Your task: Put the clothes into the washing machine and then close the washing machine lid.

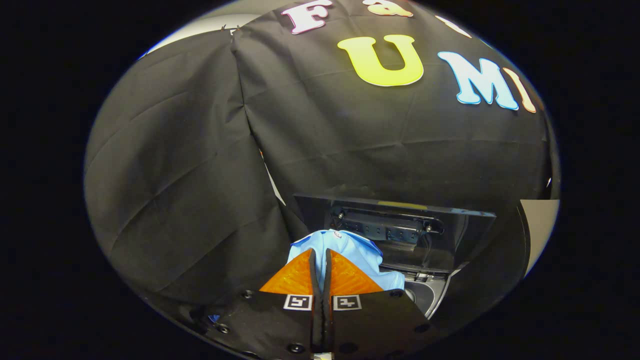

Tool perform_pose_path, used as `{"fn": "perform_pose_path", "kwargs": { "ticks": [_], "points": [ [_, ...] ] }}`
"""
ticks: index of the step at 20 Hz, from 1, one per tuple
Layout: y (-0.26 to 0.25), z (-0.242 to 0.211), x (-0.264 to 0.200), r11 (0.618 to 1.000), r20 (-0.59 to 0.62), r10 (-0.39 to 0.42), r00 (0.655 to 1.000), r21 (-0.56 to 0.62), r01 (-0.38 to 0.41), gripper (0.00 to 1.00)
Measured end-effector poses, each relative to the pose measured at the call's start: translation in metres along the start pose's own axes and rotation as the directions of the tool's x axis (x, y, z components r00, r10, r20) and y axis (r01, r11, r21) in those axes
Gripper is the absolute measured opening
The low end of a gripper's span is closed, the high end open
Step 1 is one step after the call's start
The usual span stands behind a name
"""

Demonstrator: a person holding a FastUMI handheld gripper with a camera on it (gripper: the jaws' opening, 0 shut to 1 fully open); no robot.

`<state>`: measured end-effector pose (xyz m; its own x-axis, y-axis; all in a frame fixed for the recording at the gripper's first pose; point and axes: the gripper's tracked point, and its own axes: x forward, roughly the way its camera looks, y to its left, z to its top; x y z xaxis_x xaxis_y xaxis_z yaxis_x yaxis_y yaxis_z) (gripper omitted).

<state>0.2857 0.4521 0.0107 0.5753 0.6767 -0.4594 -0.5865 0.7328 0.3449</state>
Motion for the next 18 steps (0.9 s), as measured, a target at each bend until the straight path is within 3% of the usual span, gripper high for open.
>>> {"fn": "perform_pose_path", "kwargs": {
  "ticks": [7,18],
  "points": [
    [-0.030,-0.038,0.035,0.998,-0.097,-0.064,0.993,0.024,0.066,0.01],
    [-0.050,-0.117,0.065,0.986,-0.268,-0.161,0.950,-0.014,0.163,0.02]
  ]
}}
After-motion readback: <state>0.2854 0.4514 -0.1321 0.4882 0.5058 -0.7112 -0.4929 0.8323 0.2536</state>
